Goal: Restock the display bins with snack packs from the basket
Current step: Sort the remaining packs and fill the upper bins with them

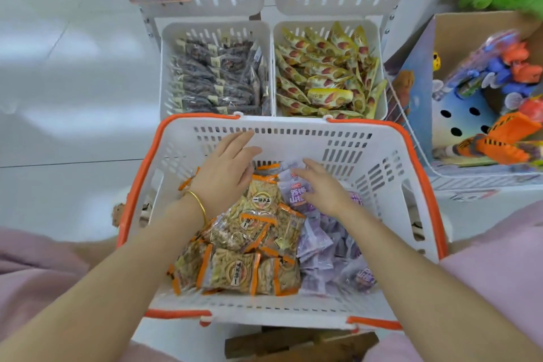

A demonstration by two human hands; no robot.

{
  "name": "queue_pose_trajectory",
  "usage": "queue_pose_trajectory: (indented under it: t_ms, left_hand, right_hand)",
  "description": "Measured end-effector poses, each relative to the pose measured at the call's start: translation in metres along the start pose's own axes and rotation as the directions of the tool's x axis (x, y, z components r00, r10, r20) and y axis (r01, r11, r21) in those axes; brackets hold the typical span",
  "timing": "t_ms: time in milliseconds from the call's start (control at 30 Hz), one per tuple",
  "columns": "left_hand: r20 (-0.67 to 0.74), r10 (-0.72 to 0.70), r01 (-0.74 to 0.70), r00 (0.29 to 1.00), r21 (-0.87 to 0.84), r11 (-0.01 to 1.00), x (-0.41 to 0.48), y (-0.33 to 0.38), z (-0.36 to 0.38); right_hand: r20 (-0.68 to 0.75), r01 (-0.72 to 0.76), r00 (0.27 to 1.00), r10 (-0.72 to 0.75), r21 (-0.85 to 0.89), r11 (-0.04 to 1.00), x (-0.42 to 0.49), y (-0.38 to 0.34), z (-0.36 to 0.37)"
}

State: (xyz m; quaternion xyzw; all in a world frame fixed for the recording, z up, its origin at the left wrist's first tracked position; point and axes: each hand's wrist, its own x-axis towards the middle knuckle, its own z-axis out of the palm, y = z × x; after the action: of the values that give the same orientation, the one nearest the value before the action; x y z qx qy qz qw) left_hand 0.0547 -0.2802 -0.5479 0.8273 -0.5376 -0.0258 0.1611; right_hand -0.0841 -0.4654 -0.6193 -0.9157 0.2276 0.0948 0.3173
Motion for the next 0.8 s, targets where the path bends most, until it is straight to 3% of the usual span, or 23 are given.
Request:
queue_pose_trajectory:
  t_ms: [167, 300, 433, 667, 800]
  left_hand:
    - [0.013, -0.019, 0.020, 1.000, -0.031, 0.999, 0.000, 0.001, 0.006]
    - [0.029, -0.014, 0.016, 0.999, -0.056, 0.998, 0.002, 0.002, 0.015]
    - [0.054, -0.008, 0.014, 0.999, -0.104, 0.994, 0.008, 0.000, 0.027]
    - [0.168, -0.079, 0.126, 0.983, -0.296, 0.947, 0.052, 0.009, 0.034]
    - [0.302, -0.106, 0.267, 0.947, -0.564, 0.781, 0.075, 0.030, 0.000]
  right_hand:
    - [-0.017, -0.011, 1.000, 0.010, -0.048, 0.999, 0.009, -0.002, 0.001]
    - [0.074, -0.106, 0.989, 0.125, -0.214, 0.971, 0.019, 0.000, 0.001]
    - [-0.038, -0.142, 0.990, 0.137, -0.266, 0.954, 0.021, 0.003, -0.001]
    - [-0.019, -0.069, 0.997, 0.070, 0.033, 0.997, 0.018, 0.001, -0.042]
    - [-0.132, -0.019, 0.989, 0.072, 0.365, 0.931, 0.011, -0.016, -0.105]
